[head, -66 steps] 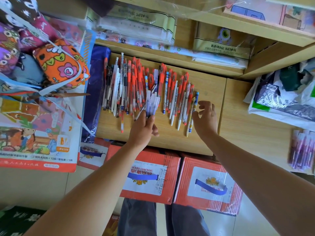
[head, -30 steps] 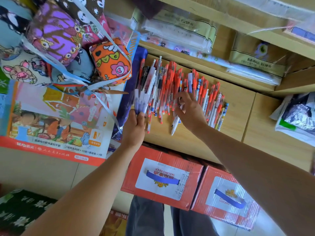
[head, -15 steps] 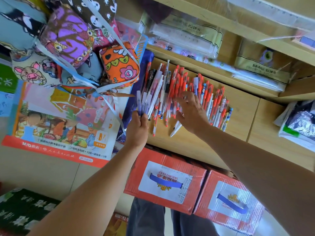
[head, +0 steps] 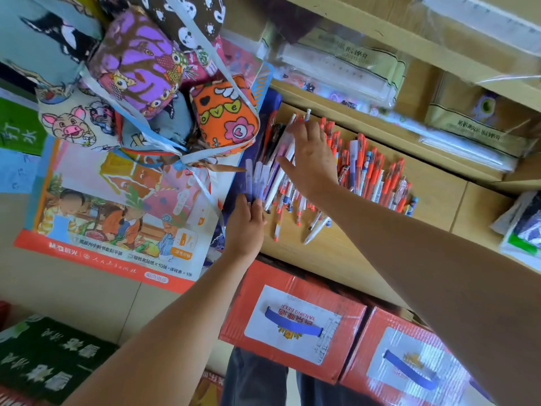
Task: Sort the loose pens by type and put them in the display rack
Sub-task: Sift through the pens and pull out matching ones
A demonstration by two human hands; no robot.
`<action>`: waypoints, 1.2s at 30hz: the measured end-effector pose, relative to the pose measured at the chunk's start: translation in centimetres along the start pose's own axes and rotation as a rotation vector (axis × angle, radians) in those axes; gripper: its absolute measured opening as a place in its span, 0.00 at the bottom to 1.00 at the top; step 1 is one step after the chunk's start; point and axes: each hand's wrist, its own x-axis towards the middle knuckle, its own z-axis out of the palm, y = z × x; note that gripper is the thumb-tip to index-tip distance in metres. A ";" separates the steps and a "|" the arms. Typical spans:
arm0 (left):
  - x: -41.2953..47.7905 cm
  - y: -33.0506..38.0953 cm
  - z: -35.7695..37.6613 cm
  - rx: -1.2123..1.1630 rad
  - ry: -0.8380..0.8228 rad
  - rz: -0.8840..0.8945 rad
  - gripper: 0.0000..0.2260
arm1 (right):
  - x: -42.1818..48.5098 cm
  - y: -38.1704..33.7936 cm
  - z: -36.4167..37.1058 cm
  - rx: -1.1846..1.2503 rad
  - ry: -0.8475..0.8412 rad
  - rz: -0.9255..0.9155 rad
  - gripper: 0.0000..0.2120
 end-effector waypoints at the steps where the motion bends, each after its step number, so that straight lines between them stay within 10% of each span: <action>1: 0.0 0.1 0.0 -0.006 -0.002 0.003 0.09 | 0.3 -0.1 0.0 -0.003 0.011 0.020 0.29; 12: 0.1 1.3 0.1 0.093 0.031 0.035 0.10 | 1.4 -0.5 0.0 -0.037 -0.051 0.086 0.35; 28: 0.1 2.7 -0.1 0.278 0.059 0.011 0.08 | 0.0 4.2 -2.9 0.735 0.269 0.325 0.08; 36: 0.0 2.3 0.1 0.286 0.060 0.024 0.08 | 1.1 1.6 -0.5 0.414 0.019 0.147 0.13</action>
